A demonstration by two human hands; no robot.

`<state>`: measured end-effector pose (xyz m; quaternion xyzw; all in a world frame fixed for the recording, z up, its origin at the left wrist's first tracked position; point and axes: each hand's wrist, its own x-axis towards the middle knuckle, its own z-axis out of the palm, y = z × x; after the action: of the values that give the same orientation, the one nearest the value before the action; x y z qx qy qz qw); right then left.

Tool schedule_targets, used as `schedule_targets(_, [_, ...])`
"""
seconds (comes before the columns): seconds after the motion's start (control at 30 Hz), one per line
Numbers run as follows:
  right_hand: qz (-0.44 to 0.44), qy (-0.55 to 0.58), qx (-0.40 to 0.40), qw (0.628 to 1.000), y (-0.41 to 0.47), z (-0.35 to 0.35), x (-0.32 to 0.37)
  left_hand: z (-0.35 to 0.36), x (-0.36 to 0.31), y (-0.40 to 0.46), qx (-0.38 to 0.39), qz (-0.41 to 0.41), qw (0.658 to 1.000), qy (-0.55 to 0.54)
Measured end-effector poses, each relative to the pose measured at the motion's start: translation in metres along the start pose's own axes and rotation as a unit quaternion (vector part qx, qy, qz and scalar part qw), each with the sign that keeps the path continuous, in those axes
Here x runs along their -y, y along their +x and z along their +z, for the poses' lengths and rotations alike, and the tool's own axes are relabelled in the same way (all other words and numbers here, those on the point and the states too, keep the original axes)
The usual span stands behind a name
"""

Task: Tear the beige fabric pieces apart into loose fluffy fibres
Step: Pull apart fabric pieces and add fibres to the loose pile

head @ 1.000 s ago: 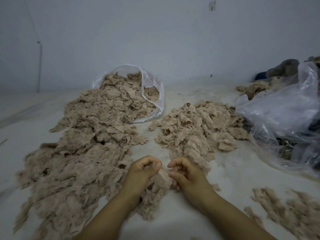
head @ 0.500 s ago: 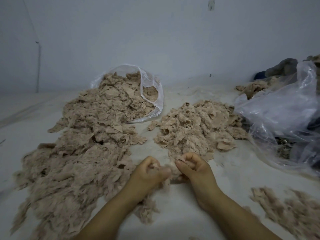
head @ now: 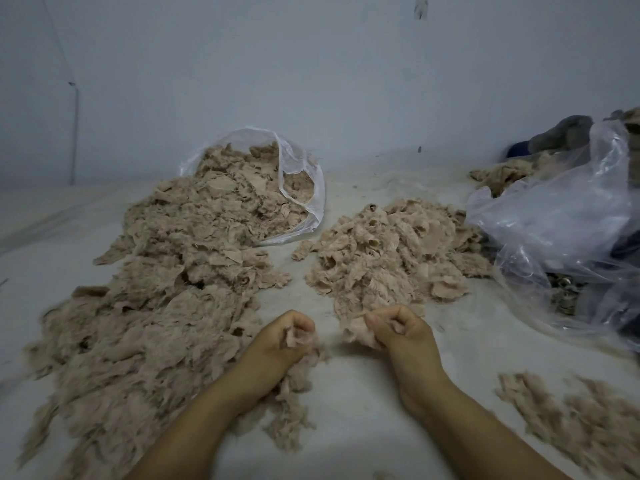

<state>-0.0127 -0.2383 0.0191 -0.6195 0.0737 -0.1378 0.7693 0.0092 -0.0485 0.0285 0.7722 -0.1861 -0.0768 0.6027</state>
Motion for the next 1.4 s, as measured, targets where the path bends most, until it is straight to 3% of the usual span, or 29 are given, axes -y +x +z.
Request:
schedule_targets(0.1, [-0.020, -0.013, 0.045, 0.999, -0.006, 0.007, -0.002, 0.009, -0.002, -0.001, 0.042, -0.045, 0.995, -0.081])
schedule_targets(0.27, [-0.047, -0.039, 0.062, 0.996, -0.011, 0.016, -0.006, 0.021, 0.001, 0.003, -0.011, -0.025, 1.000, 0.010])
schedule_targets(0.37, [-0.035, 0.001, 0.047, 0.998, -0.008, 0.012, -0.005, 0.014, 0.002, 0.002, -0.006, -0.031, 0.999, -0.032])
schedule_targets(0.5, [-0.051, -0.082, 0.130, 0.987, -0.012, 0.014, -0.006, 0.010, 0.003, 0.000, 0.012, -0.020, 0.998, -0.058])
schedule_targets(0.6, [-0.079, -0.108, 0.122, 0.984, -0.014, 0.016, -0.005, 0.010, 0.001, 0.002, 0.008, -0.018, 0.998, -0.068])
schedule_targets(0.77, [-0.039, -0.039, 0.085, 0.995, -0.012, 0.015, -0.007, 0.012, -0.001, 0.003, -0.022, -0.031, 0.997, -0.068])
schedule_targets(0.9, [-0.006, 0.064, 0.013, 0.998, 0.000, 0.008, 0.001, 0.001, 0.001, 0.006, -0.122, -0.025, 0.987, -0.097])
schedule_targets(1.0, [0.037, 0.166, 0.011, 0.985, 0.013, 0.003, 0.008, -0.005, 0.003, 0.008, -0.170, -0.052, 0.973, -0.148])
schedule_targets(1.03, [0.046, 0.117, 0.020, 0.992, 0.013, 0.003, 0.007, -0.005, 0.003, 0.008, -0.175, -0.060, 0.970, -0.156])
schedule_targets(1.1, [0.016, -0.100, 0.032, 0.994, 0.002, 0.006, 0.004, -0.003, 0.004, 0.009, -0.181, -0.066, 0.968, -0.161])
schedule_targets(1.2, [-0.115, -0.312, 0.094, 0.938, -0.016, 0.013, 0.000, -0.003, 0.004, 0.010, -0.179, -0.071, 0.961, -0.199])
schedule_targets(1.3, [-0.083, -0.330, 0.177, 0.924, -0.020, 0.022, -0.005, 0.001, -0.002, 0.008, -0.124, -0.071, 0.950, -0.277])
schedule_targets(1.4, [-0.003, -0.181, 0.149, 0.972, -0.016, 0.025, -0.004, 0.004, -0.006, 0.005, -0.141, -0.055, 0.972, -0.180])
